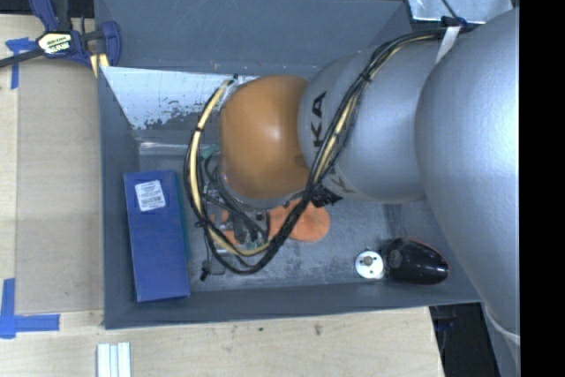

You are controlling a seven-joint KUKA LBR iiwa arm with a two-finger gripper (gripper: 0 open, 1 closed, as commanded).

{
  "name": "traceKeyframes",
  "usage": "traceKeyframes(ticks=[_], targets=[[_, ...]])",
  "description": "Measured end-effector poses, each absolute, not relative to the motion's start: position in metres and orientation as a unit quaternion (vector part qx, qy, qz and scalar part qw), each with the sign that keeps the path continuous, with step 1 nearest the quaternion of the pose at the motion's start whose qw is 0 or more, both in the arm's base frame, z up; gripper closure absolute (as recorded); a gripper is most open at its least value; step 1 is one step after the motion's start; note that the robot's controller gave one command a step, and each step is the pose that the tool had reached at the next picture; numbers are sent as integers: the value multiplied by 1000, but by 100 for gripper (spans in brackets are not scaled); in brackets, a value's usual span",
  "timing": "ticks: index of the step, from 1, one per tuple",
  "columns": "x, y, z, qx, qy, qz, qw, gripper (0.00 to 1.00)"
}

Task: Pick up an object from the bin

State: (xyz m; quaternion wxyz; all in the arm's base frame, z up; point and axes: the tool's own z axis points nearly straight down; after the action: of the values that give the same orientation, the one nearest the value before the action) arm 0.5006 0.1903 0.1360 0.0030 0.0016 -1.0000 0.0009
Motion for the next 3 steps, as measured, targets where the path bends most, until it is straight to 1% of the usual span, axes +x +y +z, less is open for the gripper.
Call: traceKeyframes(ticks=[1,2,3], targets=[[503,190,141,0,-1000,0,-1,0],[511,138,125,-2,-1000,-1,-1,0],[558,129,94,-7,-1000,0,-1,100]])
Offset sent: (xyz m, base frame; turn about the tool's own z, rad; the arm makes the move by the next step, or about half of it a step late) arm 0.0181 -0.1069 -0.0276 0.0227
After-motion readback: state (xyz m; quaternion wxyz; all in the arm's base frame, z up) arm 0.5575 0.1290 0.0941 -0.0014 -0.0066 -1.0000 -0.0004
